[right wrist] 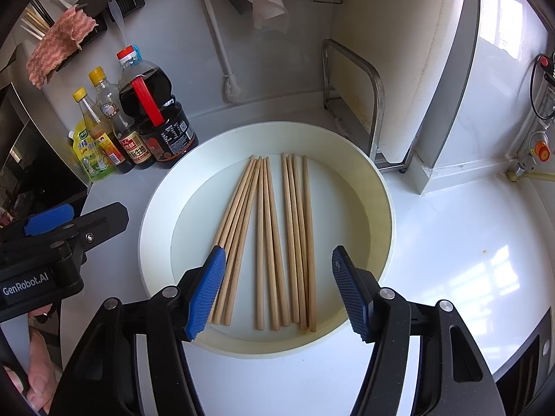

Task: Organize utensils

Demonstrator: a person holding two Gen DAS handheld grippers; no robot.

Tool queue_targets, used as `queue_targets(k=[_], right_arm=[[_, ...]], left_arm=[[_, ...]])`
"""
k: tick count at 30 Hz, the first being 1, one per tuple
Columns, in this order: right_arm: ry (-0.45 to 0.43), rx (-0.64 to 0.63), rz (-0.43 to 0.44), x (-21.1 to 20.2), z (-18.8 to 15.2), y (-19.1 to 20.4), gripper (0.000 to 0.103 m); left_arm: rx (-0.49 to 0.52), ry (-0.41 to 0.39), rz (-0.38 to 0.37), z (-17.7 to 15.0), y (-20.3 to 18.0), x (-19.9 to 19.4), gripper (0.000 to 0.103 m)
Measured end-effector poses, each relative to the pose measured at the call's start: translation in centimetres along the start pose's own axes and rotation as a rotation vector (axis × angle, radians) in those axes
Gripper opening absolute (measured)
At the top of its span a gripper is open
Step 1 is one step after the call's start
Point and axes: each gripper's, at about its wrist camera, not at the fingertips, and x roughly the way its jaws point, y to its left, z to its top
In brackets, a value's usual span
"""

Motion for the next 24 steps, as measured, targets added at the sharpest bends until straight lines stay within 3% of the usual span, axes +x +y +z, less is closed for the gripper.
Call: queue_targets(k=[24], right_arm=[[-0.004,-0.005,-0.004,-0.11,-0.15,0.15,0.061]], left_arm=[[0.001,0.002,-0.008,0.03,-0.25,0.11,0.095]])
